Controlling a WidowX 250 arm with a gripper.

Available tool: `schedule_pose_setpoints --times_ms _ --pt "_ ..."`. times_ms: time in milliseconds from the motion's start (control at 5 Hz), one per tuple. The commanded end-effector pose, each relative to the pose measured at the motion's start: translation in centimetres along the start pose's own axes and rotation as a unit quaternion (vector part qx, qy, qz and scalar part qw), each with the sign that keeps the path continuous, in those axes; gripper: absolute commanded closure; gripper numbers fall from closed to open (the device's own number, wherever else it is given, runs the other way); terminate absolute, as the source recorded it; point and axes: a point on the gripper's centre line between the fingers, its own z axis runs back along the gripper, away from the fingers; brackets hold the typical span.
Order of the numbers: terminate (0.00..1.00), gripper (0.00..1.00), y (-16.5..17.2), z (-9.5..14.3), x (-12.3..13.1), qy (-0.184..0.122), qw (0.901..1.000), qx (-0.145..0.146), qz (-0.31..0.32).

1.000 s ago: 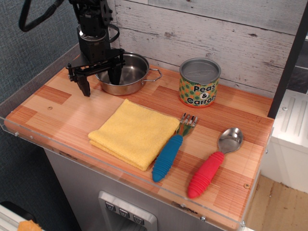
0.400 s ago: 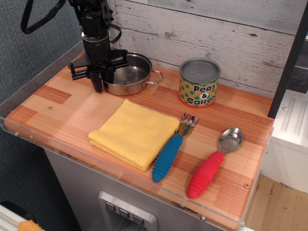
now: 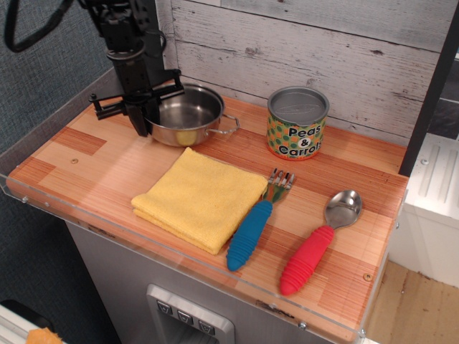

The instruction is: Place the pot on the yellow towel

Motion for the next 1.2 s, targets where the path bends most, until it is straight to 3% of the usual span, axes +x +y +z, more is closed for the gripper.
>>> schedule_pose_setpoints --times_ms 0,400,1000 --pt "0.0 1.0 1.3 4.7 0.3 -0.044 0.9972 -0.052 -0.032" --pt "0.0 1.0 1.6 5.2 -2.2 -0.03 0.9932 -0.036 -0.107" --pt "0.0 1.0 2.4 4.5 -7.2 0.006 0.9893 -0.06 -0.133"
